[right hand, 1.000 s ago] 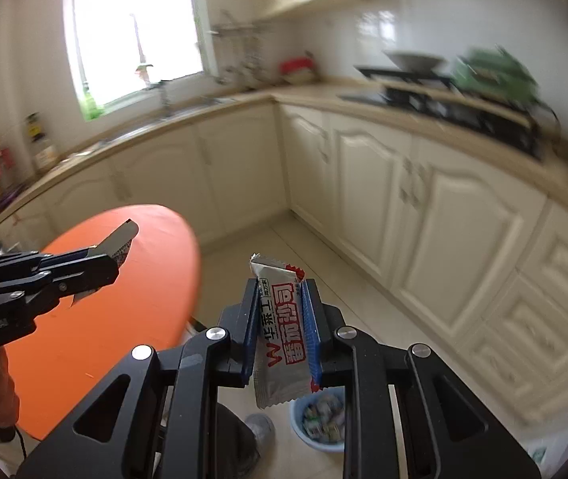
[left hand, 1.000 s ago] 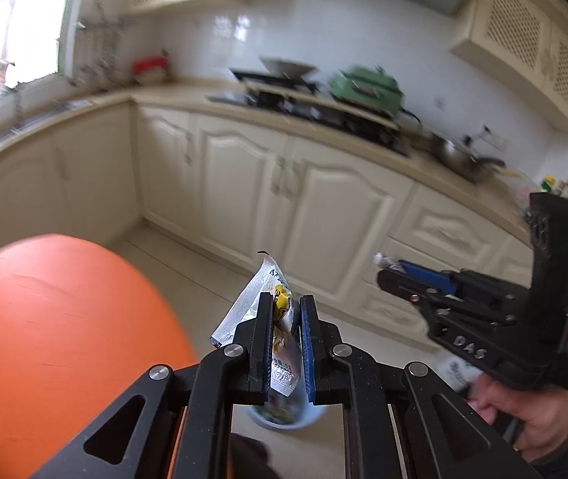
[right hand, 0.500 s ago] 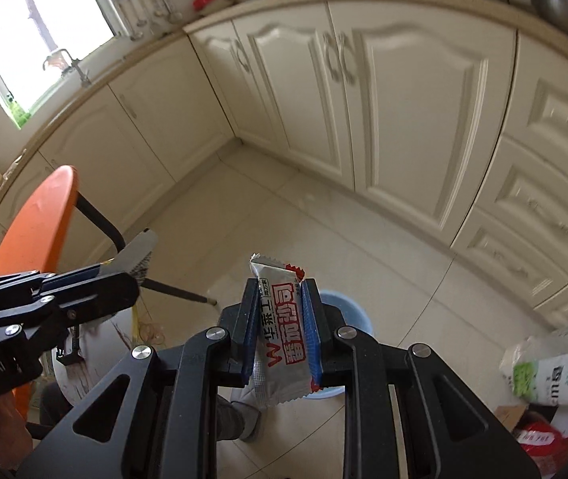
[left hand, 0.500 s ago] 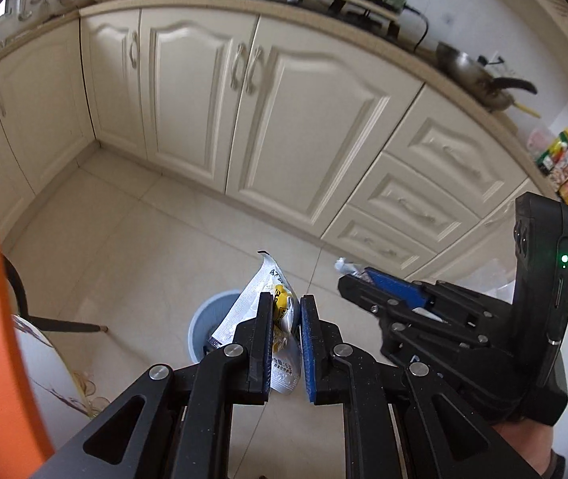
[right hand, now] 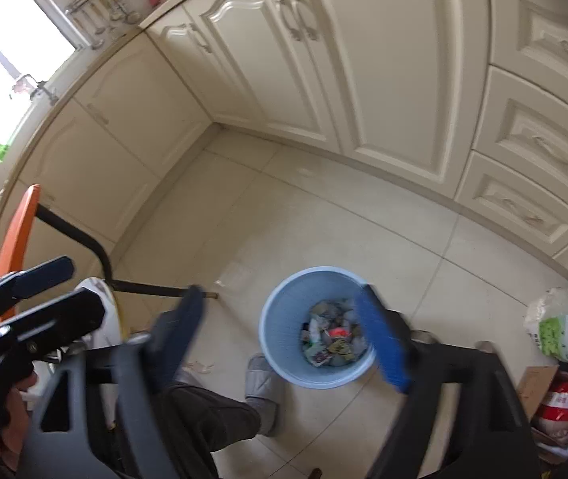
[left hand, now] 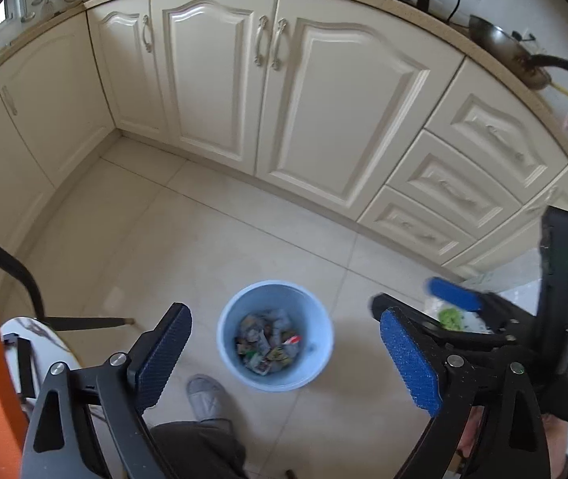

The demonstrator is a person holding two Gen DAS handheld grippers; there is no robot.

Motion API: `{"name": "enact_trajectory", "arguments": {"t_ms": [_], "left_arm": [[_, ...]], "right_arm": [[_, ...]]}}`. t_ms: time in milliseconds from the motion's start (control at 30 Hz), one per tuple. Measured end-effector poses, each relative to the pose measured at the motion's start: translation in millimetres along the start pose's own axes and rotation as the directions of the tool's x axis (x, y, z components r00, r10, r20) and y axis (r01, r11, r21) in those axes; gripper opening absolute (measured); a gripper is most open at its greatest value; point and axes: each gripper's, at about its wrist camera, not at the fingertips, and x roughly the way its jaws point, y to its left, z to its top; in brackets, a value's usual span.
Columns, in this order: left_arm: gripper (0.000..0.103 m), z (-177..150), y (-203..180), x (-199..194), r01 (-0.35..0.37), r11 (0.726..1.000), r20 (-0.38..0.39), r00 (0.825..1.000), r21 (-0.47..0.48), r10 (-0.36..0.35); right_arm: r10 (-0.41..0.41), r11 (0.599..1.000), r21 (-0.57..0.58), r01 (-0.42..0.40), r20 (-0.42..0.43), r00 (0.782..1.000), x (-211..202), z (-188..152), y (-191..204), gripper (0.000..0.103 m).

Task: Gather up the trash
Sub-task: 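Return both open tools from the bin to the empty table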

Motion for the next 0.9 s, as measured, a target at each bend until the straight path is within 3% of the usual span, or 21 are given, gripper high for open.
{"name": "enact_trajectory", "arguments": {"t_ms": [267, 600, 800, 900], "left_arm": [[0.097, -13.7, -15.6, -25.1, -0.081, 0.997, 0.059, 0.995, 0.004, 0.080], [0.097, -54.4, -11.3, -97.8, -0.083, 0.997, 0.159, 0.984, -0.007, 0.083], [0.097, -91.7, 9.7, -168.4, -0.094, 0.995, 0.268, 0.958, -0.037, 0.100], [0.097, -118.6, 24.2, -212.6, -0.116, 0.991, 0.335, 0.933, -0.069, 0.133]], "right_arm": [[-0.043, 0.999, 0.008, 0.043, 0.000, 0.999, -13.8, -2.7, 3.1, 0.103], [-0.041, 0.999, -0.022, 0.042, 0.057, 0.998, -54.3, -4.9, 29.4, 0.103], [-0.020, 0.998, -0.065, 0.028, 0.122, 0.992, -93.6, -1.0, 64.2, 0.103], [0.007, 0.995, -0.098, 0.009, 0.161, 0.987, -115.3, 0.5, 90.7, 0.103]]}}
